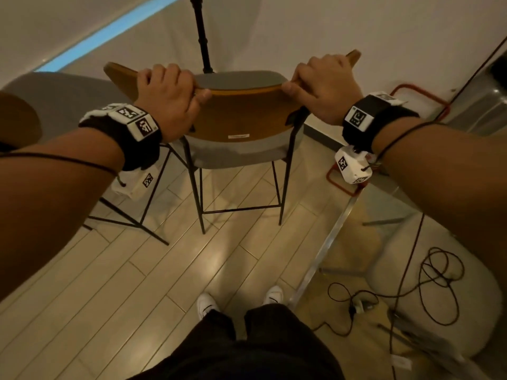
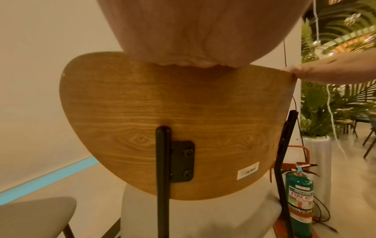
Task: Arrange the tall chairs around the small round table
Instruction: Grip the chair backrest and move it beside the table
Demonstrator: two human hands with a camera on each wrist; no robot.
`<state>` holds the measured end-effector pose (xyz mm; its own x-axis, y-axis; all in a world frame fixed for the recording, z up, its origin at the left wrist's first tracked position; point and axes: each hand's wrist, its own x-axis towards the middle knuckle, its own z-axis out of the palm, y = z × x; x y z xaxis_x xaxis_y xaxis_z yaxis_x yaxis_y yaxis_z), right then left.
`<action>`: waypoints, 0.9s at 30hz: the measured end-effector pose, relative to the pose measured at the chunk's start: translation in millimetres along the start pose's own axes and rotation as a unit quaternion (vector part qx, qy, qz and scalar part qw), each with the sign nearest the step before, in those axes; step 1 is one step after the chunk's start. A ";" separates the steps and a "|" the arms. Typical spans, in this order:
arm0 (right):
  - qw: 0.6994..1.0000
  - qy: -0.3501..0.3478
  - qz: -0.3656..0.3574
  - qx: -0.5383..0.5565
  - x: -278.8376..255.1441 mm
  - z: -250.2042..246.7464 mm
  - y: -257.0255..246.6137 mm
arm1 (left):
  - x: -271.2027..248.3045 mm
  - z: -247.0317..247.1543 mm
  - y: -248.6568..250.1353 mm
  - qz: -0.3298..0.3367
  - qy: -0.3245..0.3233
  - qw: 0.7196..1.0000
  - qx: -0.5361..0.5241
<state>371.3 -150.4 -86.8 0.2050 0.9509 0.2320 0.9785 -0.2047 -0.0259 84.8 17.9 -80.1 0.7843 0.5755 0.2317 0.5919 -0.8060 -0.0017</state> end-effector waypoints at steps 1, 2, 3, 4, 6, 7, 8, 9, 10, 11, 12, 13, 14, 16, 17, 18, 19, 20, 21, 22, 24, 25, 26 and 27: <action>1.000 0.005 0.004 0.003 3.9 0.0 5.2 | 5.0 1.2 1.9 -0.013 -0.001 1.000 0.005; 1.000 0.009 0.004 0.006 8.2 0.9 11.8 | 11.0 2.5 4.0 -0.017 0.002 1.000 0.009; 1.000 0.008 0.003 0.010 11.5 0.7 16.3 | 16.3 3.0 6.8 -0.019 0.002 1.000 0.008; 1.000 0.009 -0.002 0.010 16.4 2.4 23.1 | 22.3 4.5 9.2 -0.022 0.002 1.000 0.005; 1.000 0.004 -0.013 0.004 30.0 3.3 44.3 | 39.4 8.5 20.1 -0.033 0.005 0.999 0.006; 1.000 -0.002 -0.017 0.000 33.2 2.9 48.8 | 44.2 8.7 21.8 -0.033 0.006 0.999 0.005; 1.000 -0.007 -0.022 0.000 39.5 4.1 58.3 | 52.3 10.7 25.9 -0.036 0.009 0.999 0.006; 1.000 -0.010 -0.024 -0.001 45.7 5.1 69.5 | 61.5 13.1 31.0 -0.042 0.013 0.999 0.006; 1.000 -0.007 -0.023 -0.005 52.2 7.1 81.4 | 70.7 15.4 36.6 -0.046 0.017 0.999 0.008; 1.000 -0.001 -0.018 -0.008 57.2 9.3 92.2 | 78.5 17.3 42.8 -0.050 0.021 0.998 0.010; 1.000 0.006 -0.013 -0.010 63.9 11.9 103.8 | 87.3 20.6 48.4 -0.057 0.027 0.998 0.017; 1.000 0.010 -0.009 -0.014 72.3 14.9 116.9 | 97.9 24.5 54.6 -0.068 0.032 0.997 0.022; 1.000 0.013 -0.007 -0.022 77.8 16.6 126.7 | 104.5 27.1 59.8 -0.075 0.039 0.996 0.025; 0.999 0.015 -0.015 -0.028 95.2 20.7 145.8 | 122.4 34.2 67.8 -0.086 0.051 0.995 0.025; 0.999 0.015 -0.019 -0.030 104.1 22.1 153.8 | 131.3 38.1 69.9 -0.094 0.055 0.994 0.025; 0.999 0.013 -0.019 -0.033 113.6 23.6 162.0 | 141.0 42.1 71.4 -0.100 0.059 0.993 0.028; 0.999 0.013 -0.018 -0.036 122.3 24.8 169.0 | 150.0 45.4 72.3 -0.107 0.062 0.992 0.030; 0.999 0.012 -0.020 -0.038 131.4 26.6 176.8 | 159.9 48.4 74.3 -0.113 0.065 0.991 0.031; 0.999 0.011 -0.023 -0.041 141.5 28.5 185.0 | 170.5 51.3 76.1 -0.119 0.069 0.990 0.034; 0.999 0.012 -0.029 -0.042 151.5 30.9 193.5 | 180.8 54.5 78.0 -0.127 0.072 0.989 0.036; 0.998 0.015 -0.042 -0.044 169.1 35.4 209.4 | 199.8 62.0 81.1 -0.138 0.072 0.987 0.035; 0.998 0.018 -0.046 -0.043 176.4 37.8 216.3 | 208.7 65.3 81.6 -0.140 0.073 0.987 0.033; 0.998 0.024 -0.049 -0.042 187.0 39.1 225.3 | 220.6 67.4 81.7 -0.141 0.079 0.986 0.033; 0.998 0.025 -0.053 -0.036 195.5 40.4 232.2 | 229.6 69.7 81.6 -0.143 0.081 0.986 0.031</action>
<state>639.6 -2.6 -86.8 0.0981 0.9553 0.2788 0.9899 -0.1225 0.0712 326.1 93.9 -94.9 0.5474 0.7441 0.3830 0.7983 -0.6016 0.0277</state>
